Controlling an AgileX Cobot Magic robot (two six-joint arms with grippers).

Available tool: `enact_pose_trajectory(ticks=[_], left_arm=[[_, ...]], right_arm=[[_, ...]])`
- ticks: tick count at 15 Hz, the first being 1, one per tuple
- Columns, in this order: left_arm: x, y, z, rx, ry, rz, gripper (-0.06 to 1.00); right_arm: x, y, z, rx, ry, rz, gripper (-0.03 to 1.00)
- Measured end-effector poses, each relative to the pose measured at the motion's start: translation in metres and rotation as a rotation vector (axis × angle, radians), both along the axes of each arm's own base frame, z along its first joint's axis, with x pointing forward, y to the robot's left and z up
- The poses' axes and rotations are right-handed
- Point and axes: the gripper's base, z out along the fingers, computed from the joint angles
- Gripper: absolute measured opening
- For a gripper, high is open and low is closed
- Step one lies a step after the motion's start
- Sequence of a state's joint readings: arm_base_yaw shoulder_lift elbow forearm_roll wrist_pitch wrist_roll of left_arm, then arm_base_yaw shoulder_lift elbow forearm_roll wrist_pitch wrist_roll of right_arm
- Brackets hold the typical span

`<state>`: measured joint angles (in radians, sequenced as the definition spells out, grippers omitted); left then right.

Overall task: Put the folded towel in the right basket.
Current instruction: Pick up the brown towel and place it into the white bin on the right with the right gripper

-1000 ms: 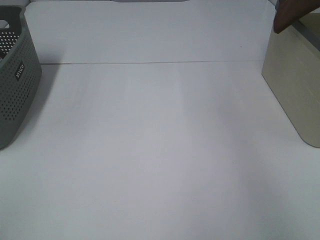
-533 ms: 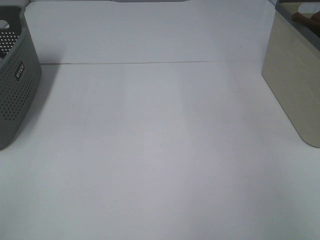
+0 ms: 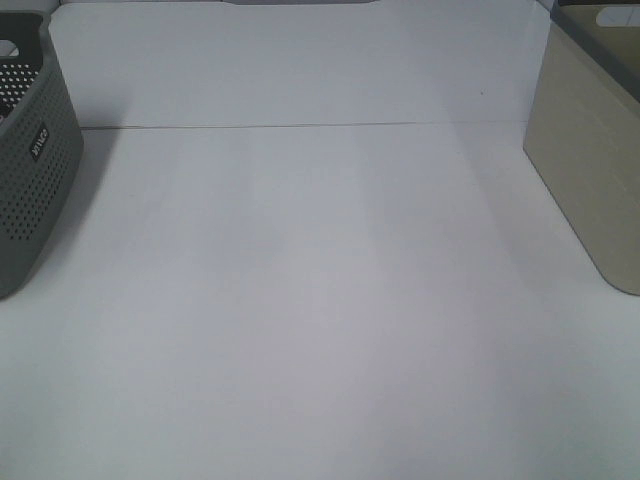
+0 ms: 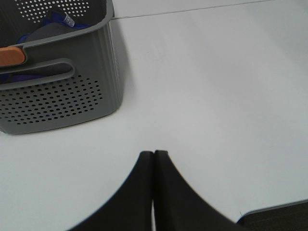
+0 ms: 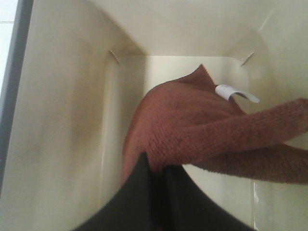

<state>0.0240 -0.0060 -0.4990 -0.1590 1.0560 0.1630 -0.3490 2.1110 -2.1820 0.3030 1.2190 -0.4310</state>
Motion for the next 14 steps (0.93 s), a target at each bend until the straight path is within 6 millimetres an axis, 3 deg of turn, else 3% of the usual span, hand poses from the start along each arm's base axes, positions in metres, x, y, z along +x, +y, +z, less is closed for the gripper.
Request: enact_pose_trajectory(ticks=[6, 10, 11, 12, 13, 14], left_arm=[[0.0, 0.0, 0.0, 0.0, 0.0, 0.0, 0.0], [0.0, 0.0, 0.0, 0.0, 0.0, 0.0, 0.0], [0.0, 0.0, 0.0, 0.0, 0.0, 0.0, 0.0], [0.0, 0.0, 0.0, 0.0, 0.0, 0.0, 0.0], [0.0, 0.0, 0.0, 0.0, 0.0, 0.0, 0.0], [0.0, 0.0, 0.0, 0.0, 0.0, 0.0, 0.0]], right_arm=[[0.008, 0.006, 0.001, 0.101, -0.068, -0.02, 0.03], [0.008, -0.001, -0.016, 0.088, 0.039, -0.106, 0.04], [0.009, -0.002, -0.021, 0.098, 0.051, -0.113, 0.11], [0.01, -0.002, -0.023, 0.103, 0.056, -0.119, 0.26], [0.01, -0.002, -0.023, 0.103, 0.056, -0.12, 0.56], [0.01, -0.002, -0.023, 0.103, 0.056, -0.12, 0.56]])
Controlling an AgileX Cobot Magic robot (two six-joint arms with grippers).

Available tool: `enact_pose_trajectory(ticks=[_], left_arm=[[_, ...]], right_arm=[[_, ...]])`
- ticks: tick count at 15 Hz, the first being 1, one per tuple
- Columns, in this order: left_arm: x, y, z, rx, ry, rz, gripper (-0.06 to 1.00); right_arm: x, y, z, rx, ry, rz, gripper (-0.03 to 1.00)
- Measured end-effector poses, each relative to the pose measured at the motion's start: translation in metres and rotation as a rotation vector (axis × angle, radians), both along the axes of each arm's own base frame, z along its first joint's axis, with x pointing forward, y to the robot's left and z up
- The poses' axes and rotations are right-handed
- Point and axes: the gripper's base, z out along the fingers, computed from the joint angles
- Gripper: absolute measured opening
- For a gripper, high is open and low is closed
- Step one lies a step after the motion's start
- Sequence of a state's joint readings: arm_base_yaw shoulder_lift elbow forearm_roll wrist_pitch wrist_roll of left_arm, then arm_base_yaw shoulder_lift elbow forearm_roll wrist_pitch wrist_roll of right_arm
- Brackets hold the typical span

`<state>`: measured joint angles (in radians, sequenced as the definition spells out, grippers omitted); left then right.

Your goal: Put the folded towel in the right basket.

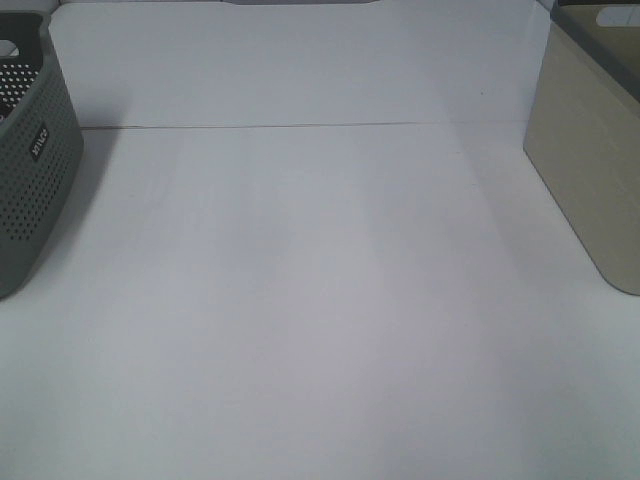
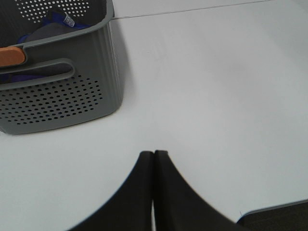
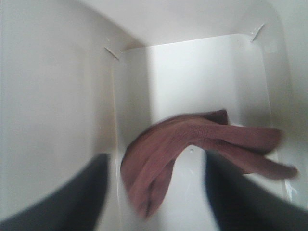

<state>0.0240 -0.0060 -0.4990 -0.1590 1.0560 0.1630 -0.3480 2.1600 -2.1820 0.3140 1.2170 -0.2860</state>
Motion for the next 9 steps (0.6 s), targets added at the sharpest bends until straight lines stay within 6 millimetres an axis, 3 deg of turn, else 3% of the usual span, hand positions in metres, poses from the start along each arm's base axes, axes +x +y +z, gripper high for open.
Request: enact_pose_trajectory(ticks=[1, 4, 9], left_arm=[[0.0, 0.0, 0.0, 0.0, 0.0, 0.0, 0.0], [0.0, 0.0, 0.0, 0.0, 0.0, 0.0, 0.0], [0.0, 0.0, 0.0, 0.0, 0.0, 0.0, 0.0]], right_arm=[[0.0, 0.0, 0.001, -0.003, -0.001, 0.0, 0.91], [-0.007, 0.002, 0.017, -0.006, -0.03, -0.016, 0.98], [-0.047, 0.022, 0.094, -0.021, -0.186, -0.032, 0.98]])
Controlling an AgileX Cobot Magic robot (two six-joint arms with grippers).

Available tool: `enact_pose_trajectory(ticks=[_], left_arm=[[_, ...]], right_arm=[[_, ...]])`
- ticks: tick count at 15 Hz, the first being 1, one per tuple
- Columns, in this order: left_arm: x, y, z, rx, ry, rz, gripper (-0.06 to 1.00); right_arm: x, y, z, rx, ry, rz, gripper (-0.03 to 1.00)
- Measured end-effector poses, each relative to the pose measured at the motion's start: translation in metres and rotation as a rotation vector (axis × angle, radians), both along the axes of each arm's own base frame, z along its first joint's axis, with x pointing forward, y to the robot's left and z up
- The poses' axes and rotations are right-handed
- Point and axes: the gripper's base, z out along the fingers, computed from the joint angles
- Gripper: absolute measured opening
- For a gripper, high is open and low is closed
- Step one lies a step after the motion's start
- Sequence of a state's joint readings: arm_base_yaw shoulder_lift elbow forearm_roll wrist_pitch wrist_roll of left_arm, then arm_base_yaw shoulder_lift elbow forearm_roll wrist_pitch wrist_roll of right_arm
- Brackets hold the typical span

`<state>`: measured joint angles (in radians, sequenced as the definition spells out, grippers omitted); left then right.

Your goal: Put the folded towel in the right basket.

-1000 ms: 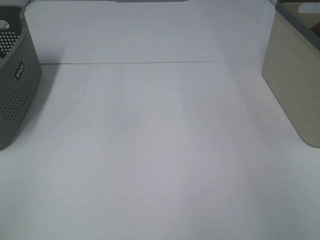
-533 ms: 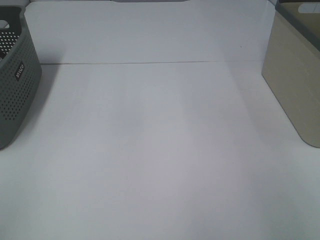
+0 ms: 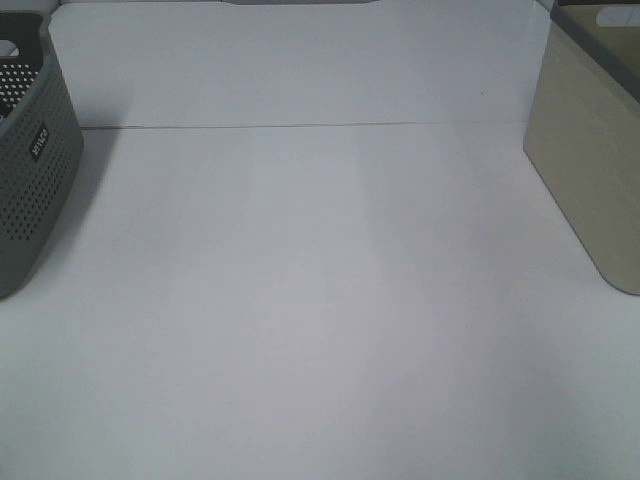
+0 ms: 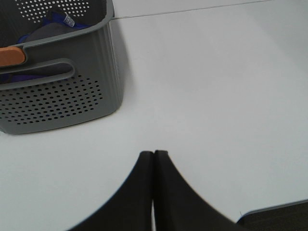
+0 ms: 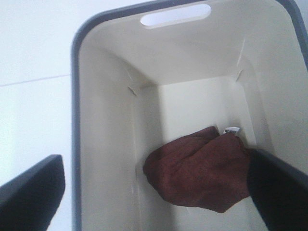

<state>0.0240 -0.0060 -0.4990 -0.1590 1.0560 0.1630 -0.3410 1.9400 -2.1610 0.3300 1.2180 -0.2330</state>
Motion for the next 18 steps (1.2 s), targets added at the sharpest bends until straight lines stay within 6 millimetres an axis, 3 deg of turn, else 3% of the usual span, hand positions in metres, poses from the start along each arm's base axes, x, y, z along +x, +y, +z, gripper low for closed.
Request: enact_pose_trajectory(ticks=[3, 7, 14, 17, 18], left_arm=[[0.0, 0.0, 0.0, 0.0, 0.0, 0.0, 0.0], [0.0, 0.0, 0.0, 0.0, 0.0, 0.0, 0.0], [0.0, 0.0, 0.0, 0.0, 0.0, 0.0, 0.0], [0.0, 0.0, 0.0, 0.0, 0.0, 0.0, 0.0], [0.0, 0.0, 0.0, 0.0, 0.0, 0.0, 0.0]], right_arm=[[-0.021, 0.046, 0.028, -0.012, -0.047, 0.094, 0.98], [-0.051, 0.099, 0.022, -0.118, 0.034, 0.207, 0.98], [-0.146, 0.112, -0.028, -0.107, 0.229, 0.233, 0.98], [-0.2, 0.117, -0.054, -0.089, 0.286, 0.238, 0.98], [-0.239, 0.12, -0.073, -0.073, 0.307, 0.241, 0.98]])
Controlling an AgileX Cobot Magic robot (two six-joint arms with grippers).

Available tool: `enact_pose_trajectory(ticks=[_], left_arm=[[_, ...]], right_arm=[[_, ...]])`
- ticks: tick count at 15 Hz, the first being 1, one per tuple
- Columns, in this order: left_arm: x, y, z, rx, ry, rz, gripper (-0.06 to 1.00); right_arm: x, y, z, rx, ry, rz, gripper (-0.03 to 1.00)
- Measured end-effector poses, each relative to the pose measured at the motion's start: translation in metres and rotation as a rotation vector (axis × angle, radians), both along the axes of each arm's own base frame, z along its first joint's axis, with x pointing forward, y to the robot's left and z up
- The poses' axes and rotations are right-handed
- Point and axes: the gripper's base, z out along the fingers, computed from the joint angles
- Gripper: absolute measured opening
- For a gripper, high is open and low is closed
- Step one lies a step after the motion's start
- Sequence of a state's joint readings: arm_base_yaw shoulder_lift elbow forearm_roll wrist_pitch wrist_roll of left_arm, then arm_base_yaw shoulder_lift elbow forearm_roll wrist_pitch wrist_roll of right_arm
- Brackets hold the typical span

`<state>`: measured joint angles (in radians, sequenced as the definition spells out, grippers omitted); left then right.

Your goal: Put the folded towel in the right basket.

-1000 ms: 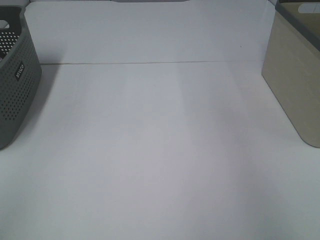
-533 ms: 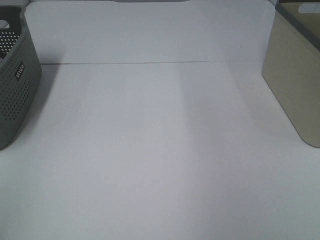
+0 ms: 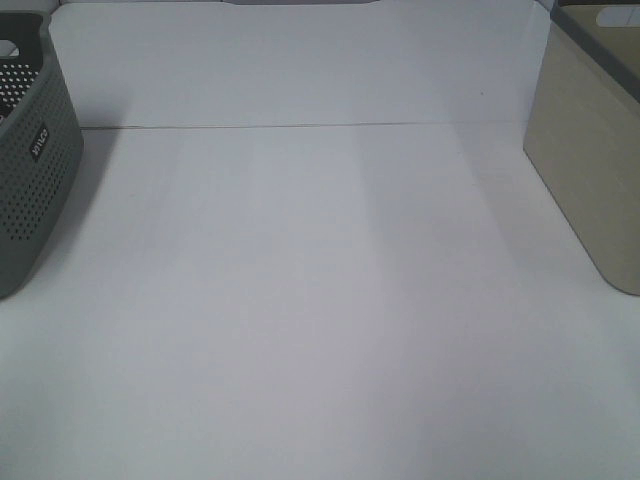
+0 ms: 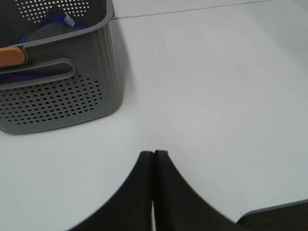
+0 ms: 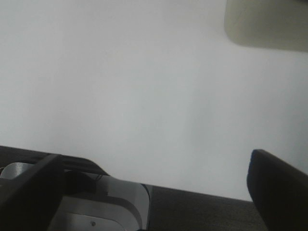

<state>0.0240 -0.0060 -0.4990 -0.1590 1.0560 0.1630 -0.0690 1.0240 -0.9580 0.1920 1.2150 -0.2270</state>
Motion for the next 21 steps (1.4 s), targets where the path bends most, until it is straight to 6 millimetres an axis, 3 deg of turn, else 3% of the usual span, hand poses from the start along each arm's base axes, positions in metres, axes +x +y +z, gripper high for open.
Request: enact_pose_trajectory(ticks=[5, 9, 16, 21], left_arm=[[0.0, 0.0, 0.0, 0.0, 0.0, 0.0, 0.0], [0.0, 0.0, 0.0, 0.0, 0.0, 0.0, 0.0], [0.0, 0.0, 0.0, 0.0, 0.0, 0.0, 0.0], [0.0, 0.0, 0.0, 0.0, 0.0, 0.0, 0.0]], right_arm=[[-0.081, 0.005, -0.045, -0.014, -0.08, -0.009, 0.98], [-0.126, 0.006, -0.07, -0.046, -0.277, -0.024, 0.98], [-0.172, 0.001, -0.066, -0.094, -0.605, -0.125, 0.98], [-0.174, 0.001, -0.066, -0.094, -0.616, -0.123, 0.98]])
